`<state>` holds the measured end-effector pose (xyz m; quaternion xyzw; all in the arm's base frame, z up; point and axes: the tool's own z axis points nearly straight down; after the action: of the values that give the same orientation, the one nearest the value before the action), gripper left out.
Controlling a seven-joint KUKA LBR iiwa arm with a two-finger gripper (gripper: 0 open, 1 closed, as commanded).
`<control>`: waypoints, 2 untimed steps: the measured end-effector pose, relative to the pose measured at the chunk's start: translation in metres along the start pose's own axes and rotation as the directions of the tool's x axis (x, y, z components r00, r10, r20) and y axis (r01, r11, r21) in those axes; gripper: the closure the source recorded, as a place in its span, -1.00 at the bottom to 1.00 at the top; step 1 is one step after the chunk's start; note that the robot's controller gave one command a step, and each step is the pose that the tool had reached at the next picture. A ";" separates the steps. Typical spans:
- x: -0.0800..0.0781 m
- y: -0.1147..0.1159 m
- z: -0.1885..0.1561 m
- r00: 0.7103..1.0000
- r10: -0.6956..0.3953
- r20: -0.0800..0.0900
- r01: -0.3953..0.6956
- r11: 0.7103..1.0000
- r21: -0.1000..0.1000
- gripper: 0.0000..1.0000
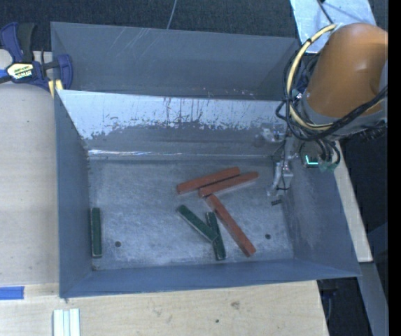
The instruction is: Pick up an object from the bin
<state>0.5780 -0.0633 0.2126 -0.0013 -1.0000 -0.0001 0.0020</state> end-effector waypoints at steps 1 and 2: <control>0.001 0.015 0.025 1.000 0.005 0.019 -0.005 1.000 0.003 -1.00; 0.011 0.054 0.095 1.000 0.007 0.011 -0.007 1.000 0.000 -1.00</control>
Offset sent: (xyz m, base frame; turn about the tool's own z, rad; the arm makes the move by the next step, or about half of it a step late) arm -0.0161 0.0654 -0.1176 0.0076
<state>0.5665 -0.0097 0.1175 -0.0049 -1.0000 -0.0001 -0.0037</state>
